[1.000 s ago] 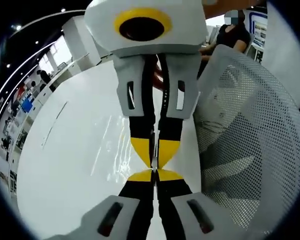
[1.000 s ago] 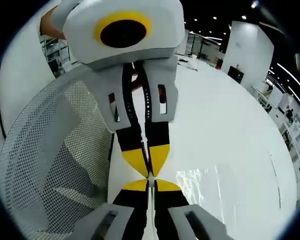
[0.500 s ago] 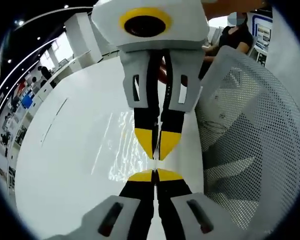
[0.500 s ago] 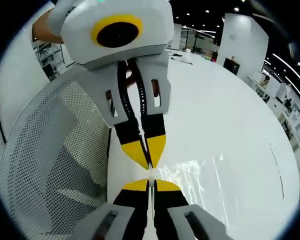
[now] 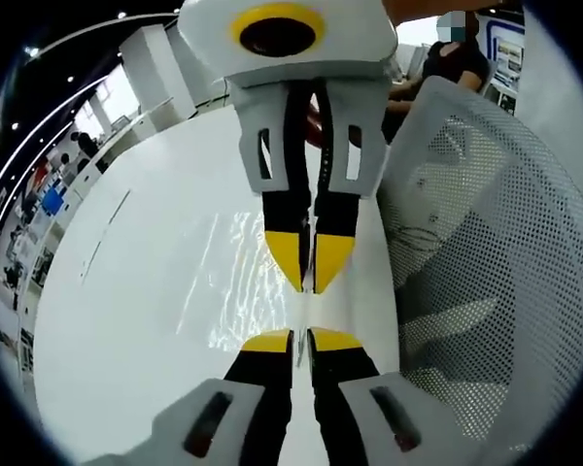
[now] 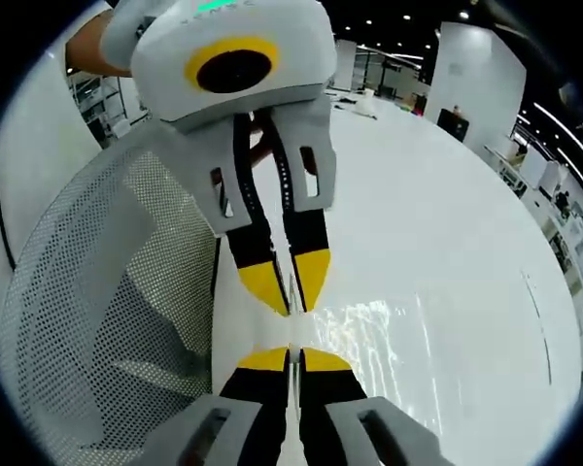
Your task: Open the resealable bag by pulling the two sides of the seal apart until the entire bag opening is separated and visibly accessible.
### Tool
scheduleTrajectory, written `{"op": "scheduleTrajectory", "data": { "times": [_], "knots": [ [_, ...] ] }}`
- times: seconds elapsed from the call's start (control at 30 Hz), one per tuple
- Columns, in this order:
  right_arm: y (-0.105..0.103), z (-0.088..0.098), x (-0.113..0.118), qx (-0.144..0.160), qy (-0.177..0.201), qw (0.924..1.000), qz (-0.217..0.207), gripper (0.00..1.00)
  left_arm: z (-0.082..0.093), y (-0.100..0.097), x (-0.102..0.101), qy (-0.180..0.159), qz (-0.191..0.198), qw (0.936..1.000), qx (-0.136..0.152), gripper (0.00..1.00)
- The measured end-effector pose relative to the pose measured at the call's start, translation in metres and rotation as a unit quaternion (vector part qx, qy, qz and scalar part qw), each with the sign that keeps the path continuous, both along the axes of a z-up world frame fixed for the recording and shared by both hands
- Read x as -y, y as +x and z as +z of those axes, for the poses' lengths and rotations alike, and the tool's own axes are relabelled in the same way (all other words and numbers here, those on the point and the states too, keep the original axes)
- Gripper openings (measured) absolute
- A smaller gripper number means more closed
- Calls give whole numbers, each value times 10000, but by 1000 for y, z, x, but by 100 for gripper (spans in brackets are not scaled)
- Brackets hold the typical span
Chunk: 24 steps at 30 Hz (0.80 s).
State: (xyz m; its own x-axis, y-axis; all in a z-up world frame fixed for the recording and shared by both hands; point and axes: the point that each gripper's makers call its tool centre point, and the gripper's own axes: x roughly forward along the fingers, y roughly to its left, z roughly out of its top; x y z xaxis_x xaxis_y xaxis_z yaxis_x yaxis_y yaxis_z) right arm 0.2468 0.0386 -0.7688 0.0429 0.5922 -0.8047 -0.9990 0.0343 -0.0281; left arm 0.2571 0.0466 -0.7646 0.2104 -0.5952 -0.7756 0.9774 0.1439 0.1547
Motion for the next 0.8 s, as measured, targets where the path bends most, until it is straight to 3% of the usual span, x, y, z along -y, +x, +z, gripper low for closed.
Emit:
{"op": "scheduleTrajectory", "data": {
  "times": [0.5, 0.63, 0.7, 0.8],
  "knots": [
    [-1, 0, 1, -21, 22, 10000, -1, 0, -6, -3, 13, 132, -252, 9996, 60, 0],
    [0, 0, 2, -43, 43, 10000, -51, 0, -6, -2, 14, 47, 67, 9998, -169, 0],
    [0, -1, 4, -13, -8, 10000, -37, 0, -8, 1, 11, 151, -58, 9999, 23, 0],
    [2, -2, 13, -37, -57, 9999, -81, 0, -8, 2, 7, 147, 30, 9999, -37, 0]
  ]
}}
